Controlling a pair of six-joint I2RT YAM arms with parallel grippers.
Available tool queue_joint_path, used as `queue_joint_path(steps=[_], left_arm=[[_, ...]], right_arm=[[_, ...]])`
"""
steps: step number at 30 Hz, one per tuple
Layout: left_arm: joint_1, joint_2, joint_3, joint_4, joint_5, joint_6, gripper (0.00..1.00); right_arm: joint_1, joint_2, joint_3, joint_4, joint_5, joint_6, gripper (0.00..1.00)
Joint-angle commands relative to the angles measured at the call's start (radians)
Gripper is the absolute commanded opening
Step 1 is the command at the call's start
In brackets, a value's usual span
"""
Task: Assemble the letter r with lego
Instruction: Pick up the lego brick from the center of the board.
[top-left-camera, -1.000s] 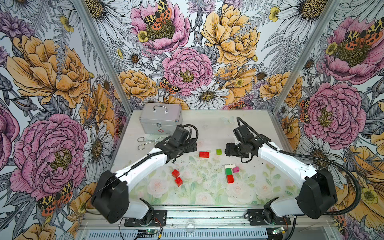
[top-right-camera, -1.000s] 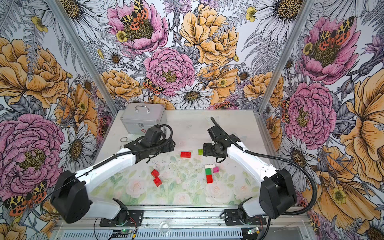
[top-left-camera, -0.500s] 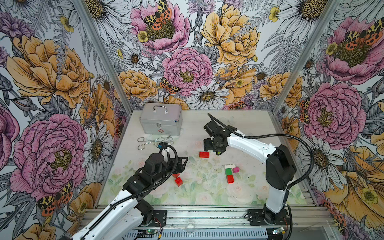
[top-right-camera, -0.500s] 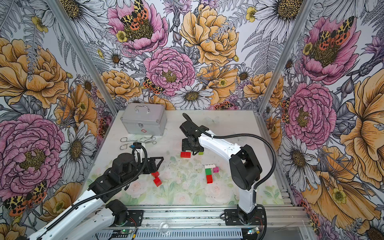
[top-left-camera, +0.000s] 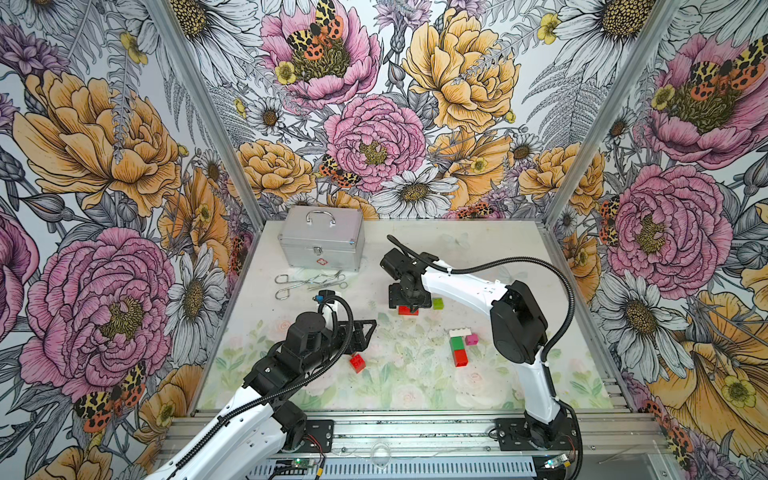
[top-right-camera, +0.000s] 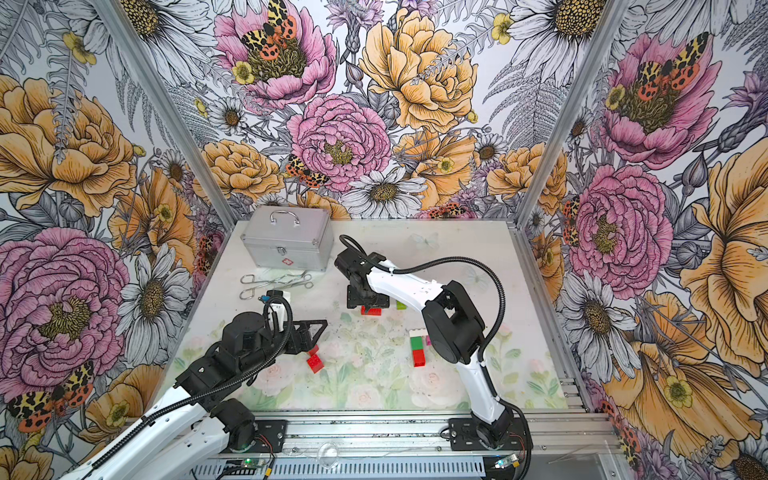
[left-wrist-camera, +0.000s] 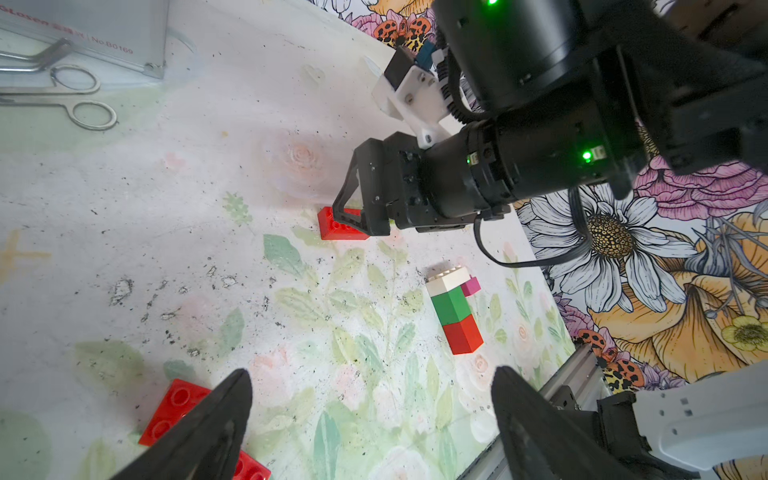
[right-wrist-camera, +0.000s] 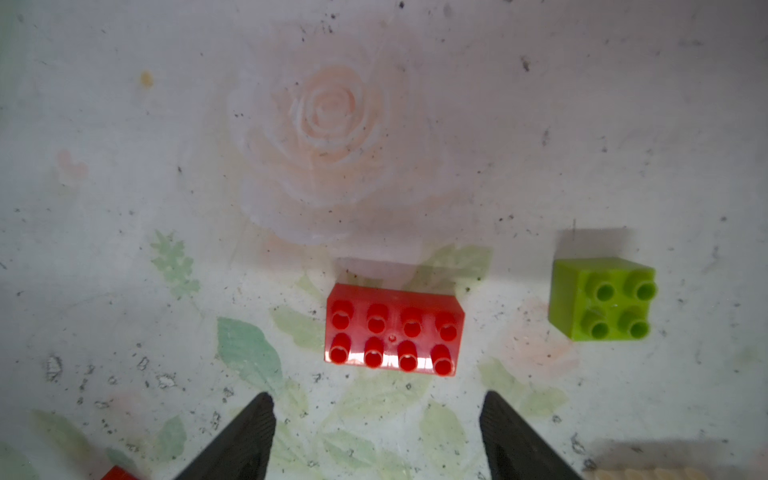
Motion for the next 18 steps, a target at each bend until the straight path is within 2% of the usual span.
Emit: queue_joint_path(steps=[1,18], left_arm=[[0.008,-0.002,-0.003,0.030,0.033,0.004,0.92],[0.009,0.017,0.001,0.036,0.035,0.000,0.93]], right_arm=[[-0.001,0.029,0.041,-0.020,0.027,0.027,0.81],[-0.023,0.086,0.047,-0.019,0.002,0.010,0.79]])
